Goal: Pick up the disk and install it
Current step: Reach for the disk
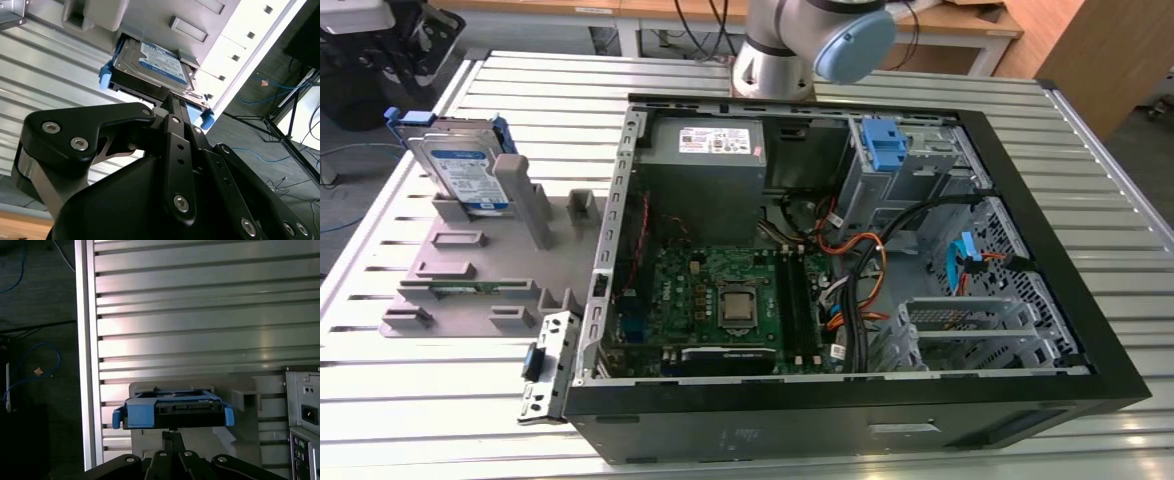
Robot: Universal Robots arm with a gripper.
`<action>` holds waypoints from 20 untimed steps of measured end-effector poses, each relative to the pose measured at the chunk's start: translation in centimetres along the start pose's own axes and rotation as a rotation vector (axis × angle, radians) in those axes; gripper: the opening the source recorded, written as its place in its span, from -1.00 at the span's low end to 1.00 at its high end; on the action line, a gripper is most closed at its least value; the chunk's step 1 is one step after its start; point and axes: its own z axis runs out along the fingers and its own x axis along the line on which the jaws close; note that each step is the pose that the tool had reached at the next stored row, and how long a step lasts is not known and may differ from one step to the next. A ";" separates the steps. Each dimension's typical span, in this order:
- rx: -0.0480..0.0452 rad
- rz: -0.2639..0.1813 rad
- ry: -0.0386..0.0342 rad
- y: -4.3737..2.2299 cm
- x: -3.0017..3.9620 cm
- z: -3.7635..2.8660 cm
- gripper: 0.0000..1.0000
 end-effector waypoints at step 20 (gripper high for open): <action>-0.0002 0.000 -0.0033 0.80 4.48 1.45 -0.79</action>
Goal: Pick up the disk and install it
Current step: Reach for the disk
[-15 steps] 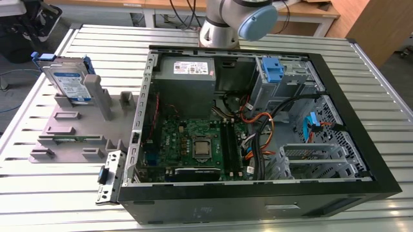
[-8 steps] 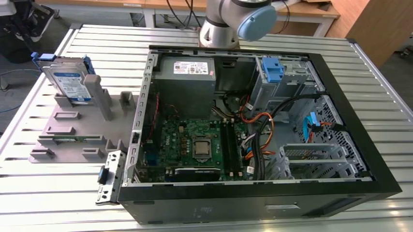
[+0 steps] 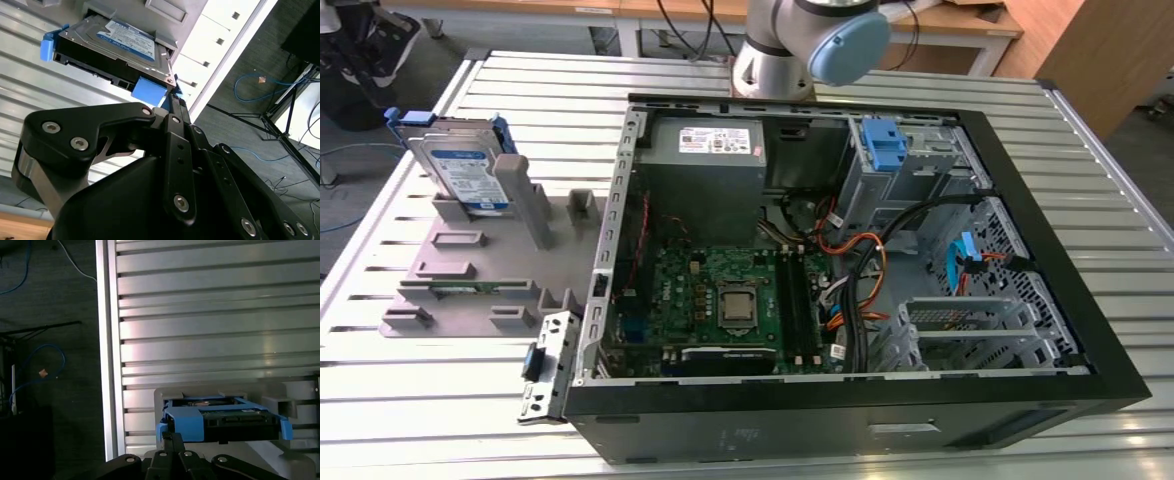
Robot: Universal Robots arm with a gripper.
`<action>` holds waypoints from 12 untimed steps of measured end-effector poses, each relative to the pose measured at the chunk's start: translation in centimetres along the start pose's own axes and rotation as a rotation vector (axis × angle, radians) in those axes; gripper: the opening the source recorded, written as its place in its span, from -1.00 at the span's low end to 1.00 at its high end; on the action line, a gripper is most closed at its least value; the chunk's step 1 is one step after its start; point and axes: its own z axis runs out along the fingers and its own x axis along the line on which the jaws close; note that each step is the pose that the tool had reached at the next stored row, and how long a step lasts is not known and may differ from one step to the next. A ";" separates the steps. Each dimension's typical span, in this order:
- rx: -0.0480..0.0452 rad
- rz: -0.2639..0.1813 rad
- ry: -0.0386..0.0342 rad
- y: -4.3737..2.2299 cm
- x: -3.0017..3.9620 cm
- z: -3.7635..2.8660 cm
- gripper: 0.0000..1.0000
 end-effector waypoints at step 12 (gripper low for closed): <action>-0.0007 0.000 -0.0010 1.54 0.41 1.03 -0.79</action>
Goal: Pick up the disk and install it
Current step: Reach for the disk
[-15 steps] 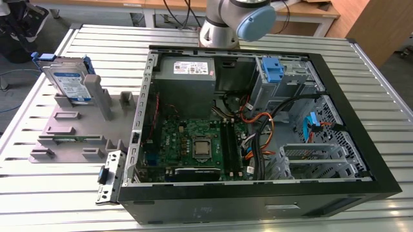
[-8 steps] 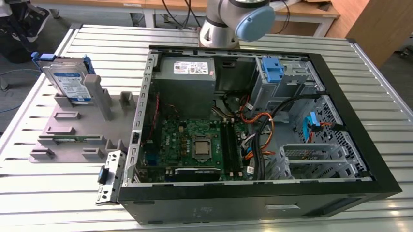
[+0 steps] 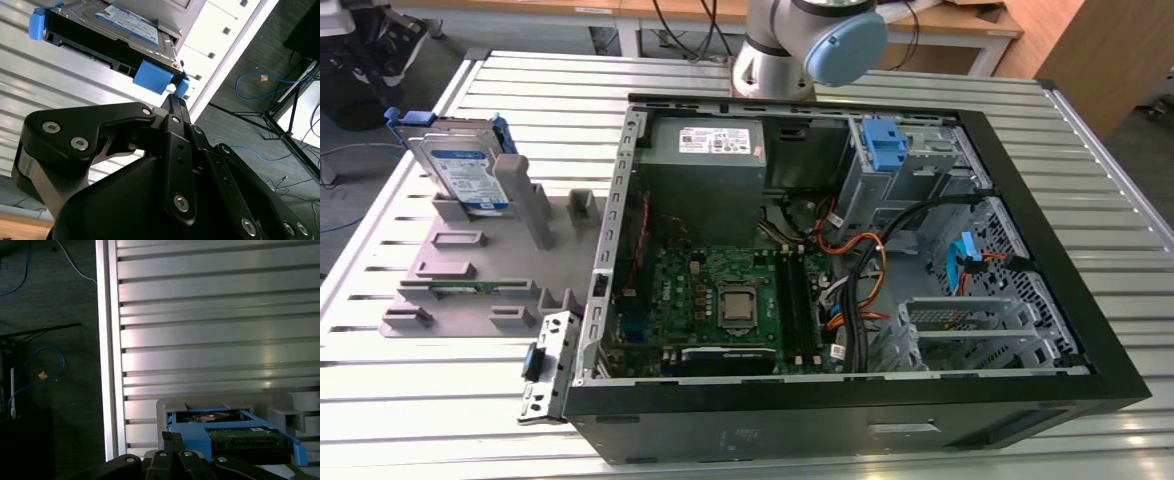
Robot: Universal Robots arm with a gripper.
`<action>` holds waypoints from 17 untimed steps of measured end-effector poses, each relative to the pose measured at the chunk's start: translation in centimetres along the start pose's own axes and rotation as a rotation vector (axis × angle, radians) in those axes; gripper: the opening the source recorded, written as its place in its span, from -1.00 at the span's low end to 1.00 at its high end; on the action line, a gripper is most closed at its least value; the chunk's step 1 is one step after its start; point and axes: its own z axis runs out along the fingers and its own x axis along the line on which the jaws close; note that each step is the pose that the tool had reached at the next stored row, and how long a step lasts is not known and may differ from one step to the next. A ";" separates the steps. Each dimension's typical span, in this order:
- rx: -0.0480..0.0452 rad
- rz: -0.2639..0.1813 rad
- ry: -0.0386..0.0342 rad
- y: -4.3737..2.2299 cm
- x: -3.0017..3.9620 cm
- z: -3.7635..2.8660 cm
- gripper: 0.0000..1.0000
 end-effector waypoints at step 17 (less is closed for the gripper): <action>-0.0251 -0.002 -0.0163 0.04 -0.07 -0.17 -0.79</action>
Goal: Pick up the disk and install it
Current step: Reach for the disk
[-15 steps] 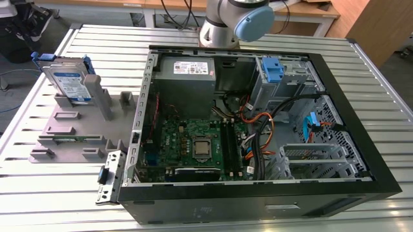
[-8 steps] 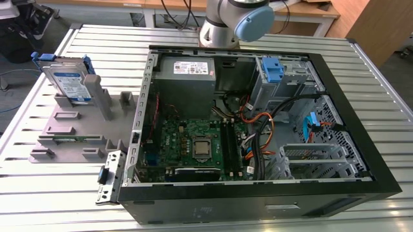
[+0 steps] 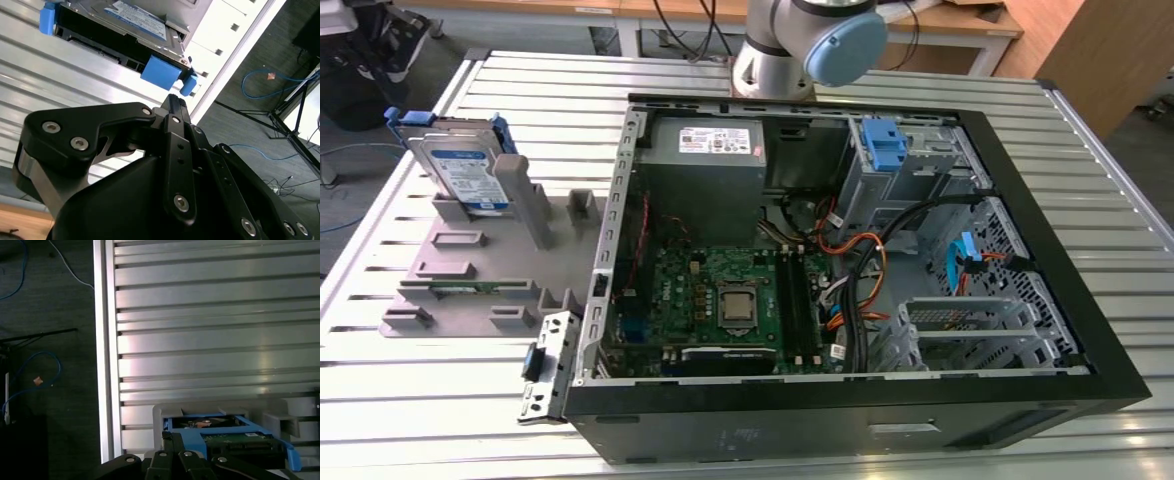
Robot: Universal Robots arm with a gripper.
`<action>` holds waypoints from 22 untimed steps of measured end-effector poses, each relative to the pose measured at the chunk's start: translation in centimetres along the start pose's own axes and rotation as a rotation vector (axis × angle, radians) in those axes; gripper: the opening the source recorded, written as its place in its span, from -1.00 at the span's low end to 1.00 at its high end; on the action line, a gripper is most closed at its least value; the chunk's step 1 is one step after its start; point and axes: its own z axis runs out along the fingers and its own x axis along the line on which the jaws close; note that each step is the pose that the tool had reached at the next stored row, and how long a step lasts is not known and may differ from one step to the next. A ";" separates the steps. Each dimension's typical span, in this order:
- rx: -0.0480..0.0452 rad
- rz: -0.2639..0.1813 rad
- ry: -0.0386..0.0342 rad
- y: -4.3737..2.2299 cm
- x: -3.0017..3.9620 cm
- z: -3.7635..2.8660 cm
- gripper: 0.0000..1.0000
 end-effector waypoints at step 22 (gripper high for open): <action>0.0228 0.020 0.0050 -0.16 -4.35 -0.21 -0.79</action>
